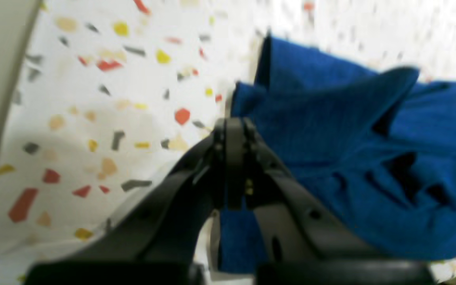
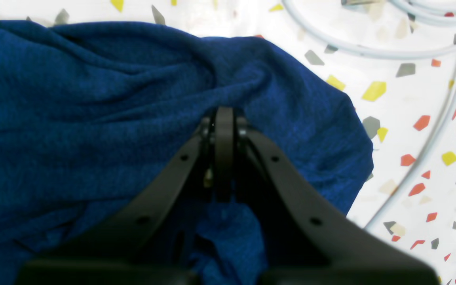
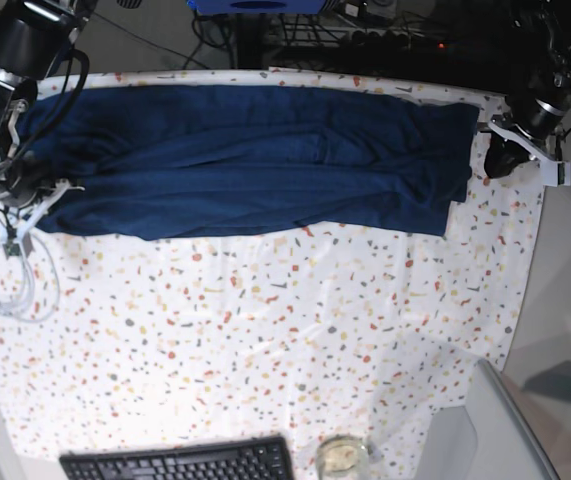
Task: Layout the t-shirt on the table in an organized manner, then fold the t-shirt properly
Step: 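Regrasp the strip end with the left gripper and tug it outward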
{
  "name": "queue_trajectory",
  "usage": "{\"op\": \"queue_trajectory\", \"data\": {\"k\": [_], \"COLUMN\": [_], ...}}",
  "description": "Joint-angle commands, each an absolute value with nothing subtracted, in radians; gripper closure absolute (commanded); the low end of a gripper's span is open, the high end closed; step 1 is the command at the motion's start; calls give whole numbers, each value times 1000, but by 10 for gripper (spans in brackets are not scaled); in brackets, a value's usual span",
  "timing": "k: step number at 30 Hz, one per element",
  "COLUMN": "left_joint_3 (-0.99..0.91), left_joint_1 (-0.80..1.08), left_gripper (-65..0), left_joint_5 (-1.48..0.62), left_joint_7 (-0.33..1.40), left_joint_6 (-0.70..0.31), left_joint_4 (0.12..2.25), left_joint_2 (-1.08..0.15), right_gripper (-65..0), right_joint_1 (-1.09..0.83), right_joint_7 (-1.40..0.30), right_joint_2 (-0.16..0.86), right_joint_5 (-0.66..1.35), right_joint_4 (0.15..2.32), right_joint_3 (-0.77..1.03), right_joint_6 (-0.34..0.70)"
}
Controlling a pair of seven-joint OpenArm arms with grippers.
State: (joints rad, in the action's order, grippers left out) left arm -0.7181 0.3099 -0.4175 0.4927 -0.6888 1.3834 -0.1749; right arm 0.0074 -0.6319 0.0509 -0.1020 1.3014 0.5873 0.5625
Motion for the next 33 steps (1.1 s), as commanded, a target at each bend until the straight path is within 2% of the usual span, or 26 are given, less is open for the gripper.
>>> {"op": "queue_trajectory", "data": {"k": [1,4,8,9,11,13,23,33], "left_joint_3": [-723,-733,-754,-750,-745,-745,-743,-743], "left_joint_1": [298,294,288,288,286,275,200,203], "left_gripper": [0,-10,-388,-466,-559,-576,-576,-576], "left_joint_5": [-427,-432,-433,-433,-433,-433,-433,-433], "left_joint_7": [469,473,472,470,469,467,473,515], "left_joint_6": [-698,-698,-698,-698,-698,-698,-698,-698], "left_joint_4": [1397,1386,1339,1326,1310,1293,1167,1250], "left_joint_2": [-188,-186,-186,-186,-188,-186,-180,-130], "right_gripper": [0,0,0,0,0,0,0,0], "right_joint_1": [22,22,22,22,22,22,22,22], "right_joint_7": [-616,-616,-616,-616,-616,-616,-616,-616], "right_joint_2": [61,61,61,61,61,61,61,61], "right_joint_5": [-94,-94,-94,-94,-94,-94,-94,-94], "right_joint_4": [1322,1322,1320,1320,1320,1320,1317,1316], "right_joint_3": [590,590,590,590,590,590,590,588], "right_joint_6": [565,565,565,565,565,565,567,567]}}
